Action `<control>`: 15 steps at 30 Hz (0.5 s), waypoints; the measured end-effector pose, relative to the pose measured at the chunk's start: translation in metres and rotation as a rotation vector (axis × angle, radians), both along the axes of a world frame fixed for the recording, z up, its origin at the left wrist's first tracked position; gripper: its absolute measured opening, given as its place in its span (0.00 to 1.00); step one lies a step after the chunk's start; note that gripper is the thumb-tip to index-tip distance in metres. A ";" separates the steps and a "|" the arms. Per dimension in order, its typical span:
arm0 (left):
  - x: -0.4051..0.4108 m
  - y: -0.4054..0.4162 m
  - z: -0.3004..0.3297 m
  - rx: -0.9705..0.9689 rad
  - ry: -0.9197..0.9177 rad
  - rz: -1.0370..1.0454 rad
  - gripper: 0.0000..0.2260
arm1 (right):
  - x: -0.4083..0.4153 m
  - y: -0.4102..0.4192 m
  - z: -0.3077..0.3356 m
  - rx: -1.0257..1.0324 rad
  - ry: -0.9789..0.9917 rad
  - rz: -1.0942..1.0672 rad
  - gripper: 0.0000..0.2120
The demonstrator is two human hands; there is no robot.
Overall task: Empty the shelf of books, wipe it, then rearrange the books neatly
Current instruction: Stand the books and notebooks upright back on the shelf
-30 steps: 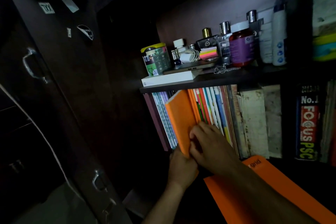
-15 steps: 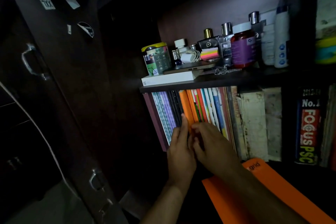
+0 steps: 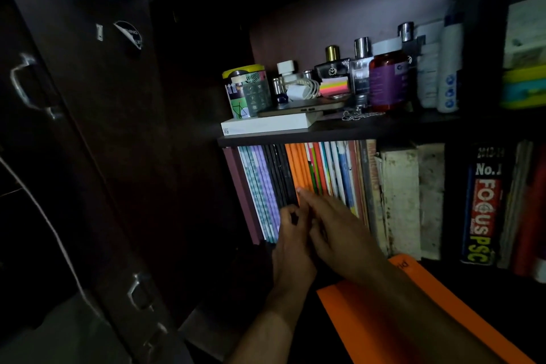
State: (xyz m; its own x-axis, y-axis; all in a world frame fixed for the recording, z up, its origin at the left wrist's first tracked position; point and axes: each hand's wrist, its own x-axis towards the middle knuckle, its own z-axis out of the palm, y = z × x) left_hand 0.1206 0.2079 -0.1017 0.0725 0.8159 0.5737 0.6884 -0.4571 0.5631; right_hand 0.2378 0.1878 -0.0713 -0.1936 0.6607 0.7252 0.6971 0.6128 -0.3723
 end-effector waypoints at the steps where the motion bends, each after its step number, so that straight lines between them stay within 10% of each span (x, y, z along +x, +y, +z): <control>1: -0.002 0.001 -0.002 -0.024 0.051 -0.001 0.09 | 0.001 -0.002 0.007 0.109 -0.026 -0.044 0.25; 6: -0.001 0.000 -0.002 -0.005 0.190 -0.037 0.47 | 0.017 0.005 0.023 0.325 -0.419 -0.392 0.29; 15: 0.007 0.010 -0.013 0.205 0.316 0.094 0.48 | 0.030 0.014 0.023 0.230 -0.787 -0.490 0.38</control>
State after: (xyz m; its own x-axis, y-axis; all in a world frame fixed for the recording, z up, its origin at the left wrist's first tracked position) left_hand 0.1274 0.2181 -0.1149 0.2023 0.6983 0.6867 0.8577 -0.4648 0.2200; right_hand 0.2679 0.2019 -0.0488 -0.4210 0.6551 0.6274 0.8947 0.1860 0.4062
